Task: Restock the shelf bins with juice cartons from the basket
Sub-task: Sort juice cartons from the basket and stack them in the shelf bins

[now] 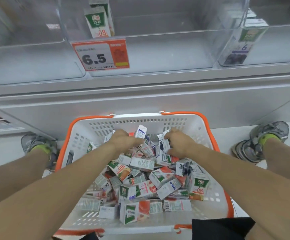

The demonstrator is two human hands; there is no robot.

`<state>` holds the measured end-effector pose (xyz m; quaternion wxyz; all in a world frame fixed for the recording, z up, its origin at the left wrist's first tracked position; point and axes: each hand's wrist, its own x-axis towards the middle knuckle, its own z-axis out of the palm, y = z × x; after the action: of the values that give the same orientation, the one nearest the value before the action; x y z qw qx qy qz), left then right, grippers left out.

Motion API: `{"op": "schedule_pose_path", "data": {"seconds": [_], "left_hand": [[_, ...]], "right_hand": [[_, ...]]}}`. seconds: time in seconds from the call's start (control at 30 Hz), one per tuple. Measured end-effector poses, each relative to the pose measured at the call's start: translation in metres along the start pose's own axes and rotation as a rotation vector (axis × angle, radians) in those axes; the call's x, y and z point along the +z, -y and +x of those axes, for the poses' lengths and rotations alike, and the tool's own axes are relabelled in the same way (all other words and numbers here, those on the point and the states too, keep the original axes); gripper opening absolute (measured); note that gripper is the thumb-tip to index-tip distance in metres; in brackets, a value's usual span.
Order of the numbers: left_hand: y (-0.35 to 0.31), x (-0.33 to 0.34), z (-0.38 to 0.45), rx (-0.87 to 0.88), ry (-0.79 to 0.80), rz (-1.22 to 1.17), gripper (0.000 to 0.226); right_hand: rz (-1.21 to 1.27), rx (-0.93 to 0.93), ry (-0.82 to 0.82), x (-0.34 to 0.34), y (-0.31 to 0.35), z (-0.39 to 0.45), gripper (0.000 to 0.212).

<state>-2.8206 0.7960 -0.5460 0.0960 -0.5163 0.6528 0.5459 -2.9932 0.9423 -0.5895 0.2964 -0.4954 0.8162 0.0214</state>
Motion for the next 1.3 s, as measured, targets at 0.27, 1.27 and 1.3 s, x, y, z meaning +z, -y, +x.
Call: {"op": "schedule_pose_path", "data": {"seconds": [0.27,1.27,1.3], "left_hand": [[-0.017,-0.016,-0.037,-0.009,0.446,-0.605,0.033],[-0.129,-0.103,-0.146,0.759,0.045,-0.251,0.066],[-0.128,-0.112,-0.146,0.794,0.038,-0.256,0.061]], "right_hand": [[0.61,0.153,-0.172,-0.058,-0.01,-0.038,0.045],[1.38,-0.386,-0.534,-0.203,0.072,-0.141,0.046],[1.358,-0.421,-0.611,-0.212,0.083,-0.136,0.044]]}}
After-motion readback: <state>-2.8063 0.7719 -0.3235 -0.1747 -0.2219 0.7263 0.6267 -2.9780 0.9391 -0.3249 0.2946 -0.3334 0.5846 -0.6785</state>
